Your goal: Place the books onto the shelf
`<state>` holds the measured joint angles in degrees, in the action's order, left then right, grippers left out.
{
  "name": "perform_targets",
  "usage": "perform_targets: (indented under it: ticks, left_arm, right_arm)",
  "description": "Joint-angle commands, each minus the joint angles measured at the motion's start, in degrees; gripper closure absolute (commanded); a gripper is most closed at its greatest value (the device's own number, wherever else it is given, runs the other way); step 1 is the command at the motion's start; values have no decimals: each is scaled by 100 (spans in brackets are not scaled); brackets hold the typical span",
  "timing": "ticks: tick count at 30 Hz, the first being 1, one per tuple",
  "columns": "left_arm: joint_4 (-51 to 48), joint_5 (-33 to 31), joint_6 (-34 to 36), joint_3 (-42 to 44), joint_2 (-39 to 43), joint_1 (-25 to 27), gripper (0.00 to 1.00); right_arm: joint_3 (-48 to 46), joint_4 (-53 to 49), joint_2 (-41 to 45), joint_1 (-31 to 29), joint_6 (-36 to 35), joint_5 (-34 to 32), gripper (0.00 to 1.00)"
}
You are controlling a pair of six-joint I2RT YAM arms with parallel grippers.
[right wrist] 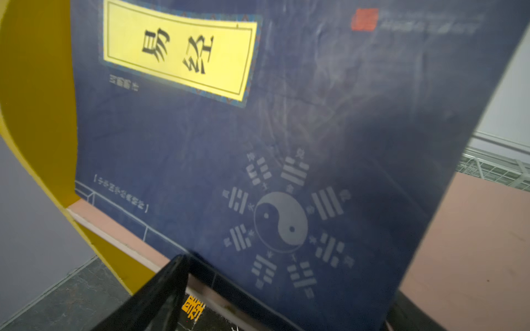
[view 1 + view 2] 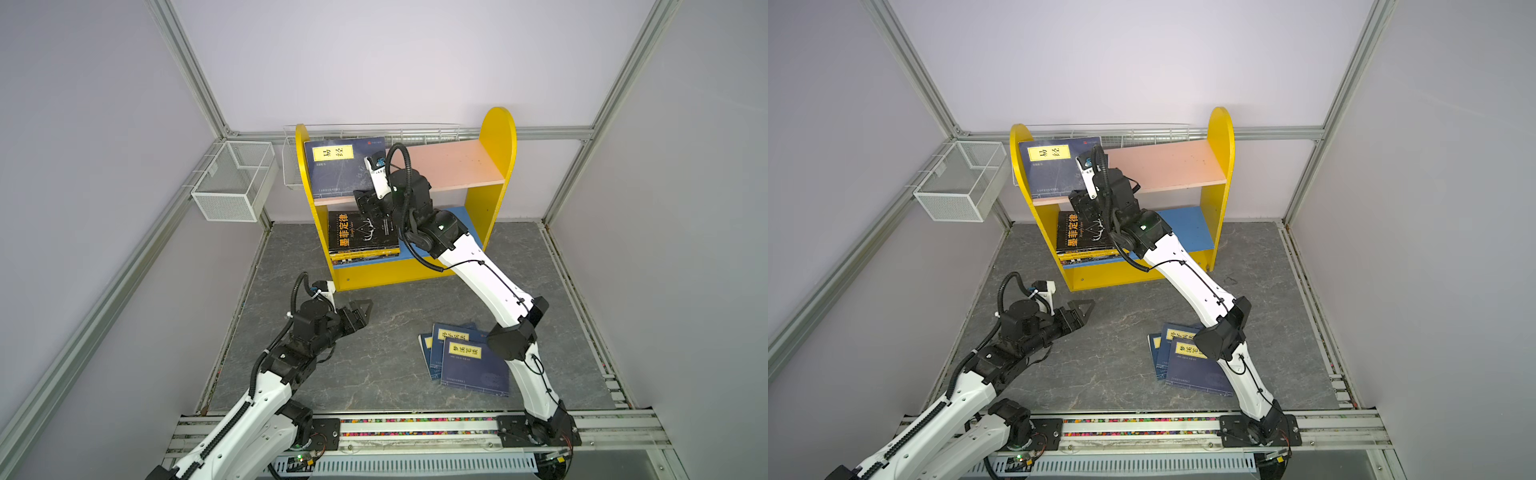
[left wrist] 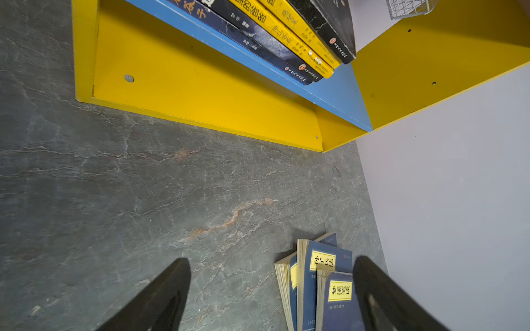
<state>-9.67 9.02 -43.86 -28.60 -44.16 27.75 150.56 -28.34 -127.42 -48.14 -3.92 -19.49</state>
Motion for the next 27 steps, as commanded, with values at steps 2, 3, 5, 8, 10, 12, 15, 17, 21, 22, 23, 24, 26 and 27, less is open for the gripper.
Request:
perform_targets:
  ticks: [2,3,5,8,10,12,15,17,21,22,23,24,26,27]
  left_arm:
    - [-25,-8,70,4,-27,-24,11]
    - [-10,2,65,3,-37,-23,11]
    - [-8,-5,70,-12,-53,-21,11]
    - [0,17,67,-11,-65,-23,11]
    - [-16,7,65,-12,-43,-18,11]
    - [-33,-2,68,3,-6,-23,11]
    - [-31,7,78,10,9,-21,11]
    - [-10,43,100,-6,-17,-24,11]
    - [53,125,175,-59,-98,-23,11]
    - [62,122,184,-67,-101,-22,11]
    - [73,119,188,-78,-106,-24,11]
    - [71,124,200,-84,-103,-19,11]
    - [63,111,210,-93,-118,-17,11]
    - [63,102,206,-94,-119,-24,11]
  right_arm:
    - [-310,-297,86,33,-602,26,12]
    - [-316,-274,124,35,-597,74,12]
    - [-324,-238,209,33,-564,162,12]
    - [-465,-106,374,41,-470,373,12]
    - [-663,38,569,59,-381,555,12]
    - [-852,188,757,84,-254,673,12]
    - [-1183,450,1047,104,-245,801,12]
    - [-1338,562,1185,149,-250,848,12]
    - [-1487,588,1330,304,-249,1008,12]
    - [-1483,545,1333,353,-258,1148,12]
    - [-1486,517,1338,407,-253,1270,12]
    - [-1482,490,1346,469,-248,1395,12]
    - [-1462,440,1317,584,-241,1555,12]
    - [-1444,404,1288,664,-207,1676,12]
